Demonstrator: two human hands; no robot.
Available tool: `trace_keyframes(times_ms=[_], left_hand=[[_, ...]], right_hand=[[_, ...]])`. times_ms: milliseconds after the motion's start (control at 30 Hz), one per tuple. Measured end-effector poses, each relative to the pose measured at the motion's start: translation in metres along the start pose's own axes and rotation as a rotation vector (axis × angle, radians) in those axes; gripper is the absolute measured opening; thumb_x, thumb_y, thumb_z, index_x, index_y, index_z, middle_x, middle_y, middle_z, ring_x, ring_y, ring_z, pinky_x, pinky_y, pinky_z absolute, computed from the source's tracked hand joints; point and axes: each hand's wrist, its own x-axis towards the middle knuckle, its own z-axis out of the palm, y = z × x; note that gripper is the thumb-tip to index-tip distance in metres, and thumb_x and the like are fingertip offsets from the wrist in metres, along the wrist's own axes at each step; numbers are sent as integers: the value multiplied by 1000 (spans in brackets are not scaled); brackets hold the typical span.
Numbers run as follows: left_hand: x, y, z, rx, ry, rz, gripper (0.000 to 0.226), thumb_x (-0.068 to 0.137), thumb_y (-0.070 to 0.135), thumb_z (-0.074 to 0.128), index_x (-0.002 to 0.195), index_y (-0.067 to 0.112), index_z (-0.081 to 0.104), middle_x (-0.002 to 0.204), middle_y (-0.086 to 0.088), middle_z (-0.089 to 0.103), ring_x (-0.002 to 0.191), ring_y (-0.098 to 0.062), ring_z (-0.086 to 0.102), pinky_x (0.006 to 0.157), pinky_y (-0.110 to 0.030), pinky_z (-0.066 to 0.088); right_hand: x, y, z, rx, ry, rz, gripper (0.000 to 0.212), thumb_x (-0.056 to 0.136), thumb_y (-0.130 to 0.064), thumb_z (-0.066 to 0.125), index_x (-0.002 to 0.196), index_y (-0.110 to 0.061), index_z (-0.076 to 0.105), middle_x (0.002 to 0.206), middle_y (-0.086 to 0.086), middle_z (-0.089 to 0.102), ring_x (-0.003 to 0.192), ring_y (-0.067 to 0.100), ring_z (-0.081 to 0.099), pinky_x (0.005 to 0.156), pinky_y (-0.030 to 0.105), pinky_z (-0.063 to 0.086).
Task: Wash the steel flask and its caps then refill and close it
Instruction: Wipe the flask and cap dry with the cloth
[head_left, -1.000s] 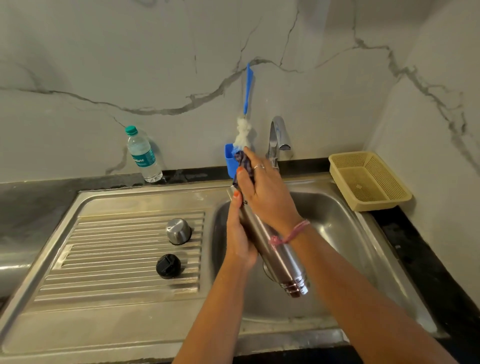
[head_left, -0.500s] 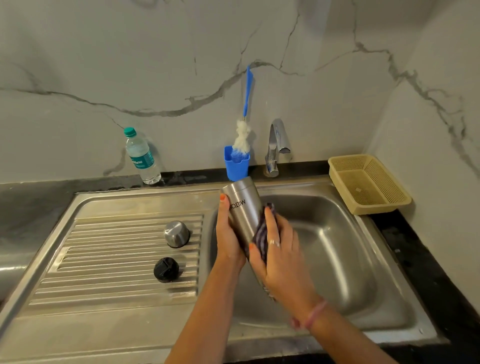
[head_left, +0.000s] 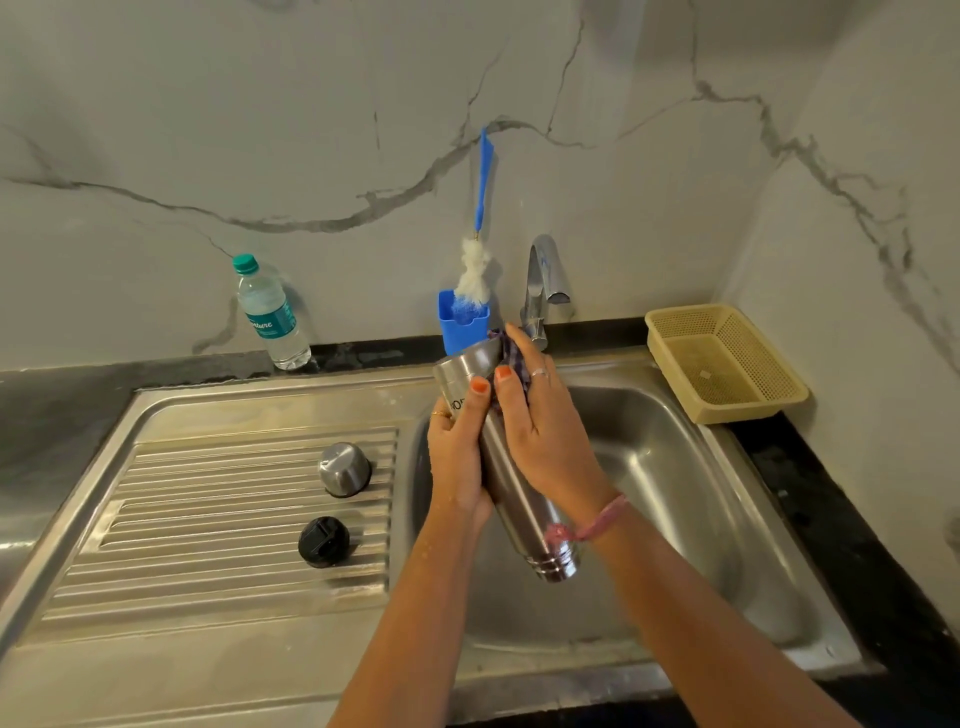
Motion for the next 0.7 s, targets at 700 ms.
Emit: trace_keyframes(times_ms=[700], left_hand=[[-3, 14, 2, 88, -70, 54, 68, 81, 69, 47, 130, 23, 59, 114, -9, 73, 103, -26, 71, 94, -46, 56]], right_hand=[[32, -24, 6, -61, 102, -59, 66, 93, -55, 25, 150, -21, 25, 147, 5, 36, 134, 21, 38, 109, 41, 38]])
